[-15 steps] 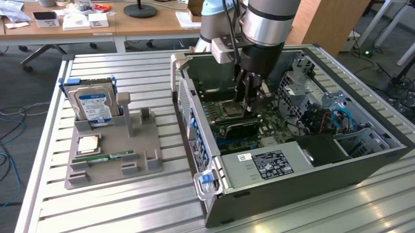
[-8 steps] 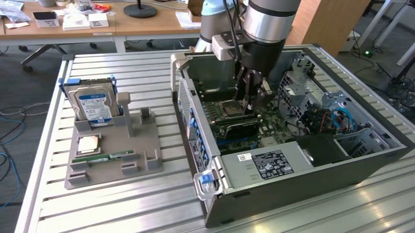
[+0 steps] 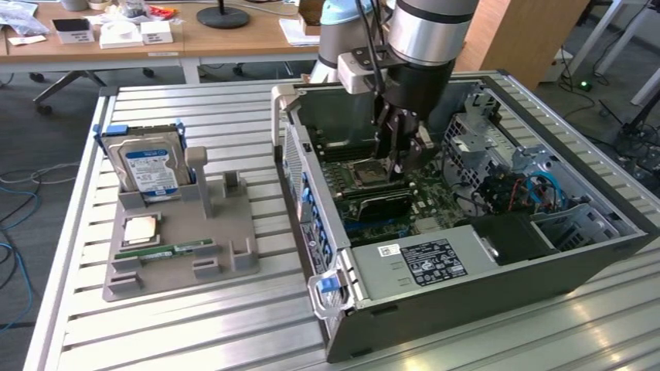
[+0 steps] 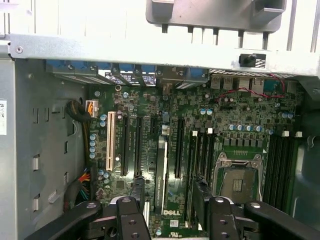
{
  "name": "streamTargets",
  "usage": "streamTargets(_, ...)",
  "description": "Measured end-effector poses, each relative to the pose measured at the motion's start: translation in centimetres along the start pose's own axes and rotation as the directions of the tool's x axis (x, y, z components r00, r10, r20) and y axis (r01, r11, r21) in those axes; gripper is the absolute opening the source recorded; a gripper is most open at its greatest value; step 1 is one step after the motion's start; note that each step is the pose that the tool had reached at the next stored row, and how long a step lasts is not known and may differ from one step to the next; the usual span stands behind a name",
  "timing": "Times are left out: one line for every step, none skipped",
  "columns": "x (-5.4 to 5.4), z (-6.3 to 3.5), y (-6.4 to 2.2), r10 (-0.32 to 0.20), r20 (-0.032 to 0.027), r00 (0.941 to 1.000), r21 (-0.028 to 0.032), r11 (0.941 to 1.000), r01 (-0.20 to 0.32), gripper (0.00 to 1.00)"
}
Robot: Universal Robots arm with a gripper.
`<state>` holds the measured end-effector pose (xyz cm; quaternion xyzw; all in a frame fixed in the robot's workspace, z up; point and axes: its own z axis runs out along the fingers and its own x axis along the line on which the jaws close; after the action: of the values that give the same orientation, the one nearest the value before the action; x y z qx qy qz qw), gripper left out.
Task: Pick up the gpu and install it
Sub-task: 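Insert the gpu into the slot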
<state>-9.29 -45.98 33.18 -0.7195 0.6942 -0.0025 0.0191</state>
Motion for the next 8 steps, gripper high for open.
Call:
streamTargets(0.00, -0.05, -0.04, 0.001, 0.0000, 1.0000, 0.0000, 1.0000, -0.001, 0.52)
streamTargets(0.00, -0.08, -0.08, 0.002, 0.0000, 1.0000, 0.0001, 1.0000, -0.002, 0.52)
streamTargets(-0.01, -0.10, -0.10, 0.003, 0.0002, 1.0000, 0.0003, 1.0000, -0.003, 0.52)
streamTargets(-0.01, -0.10, -0.10, 0.003, 0.0002, 1.0000, 0.0002, 1.0000, -0.003, 0.52)
streamTargets(-0.01, -0.10, -0.10, 0.003, 0.0002, 1.0000, 0.0002, 1.0000, -0.003, 0.52)
streamTargets(-0.01, -0.11, -0.10, 0.003, 0.0001, 1.0000, 0.0002, 1.0000, -0.003, 0.52)
streamTargets(-0.01, -0.12, -0.11, 0.003, -0.0001, 1.0000, 0.0001, 1.0000, -0.003, 0.52)
streamTargets(-0.01, -0.12, -0.11, 0.003, -0.0001, 1.0000, 0.0001, 1.0000, -0.003, 0.52)
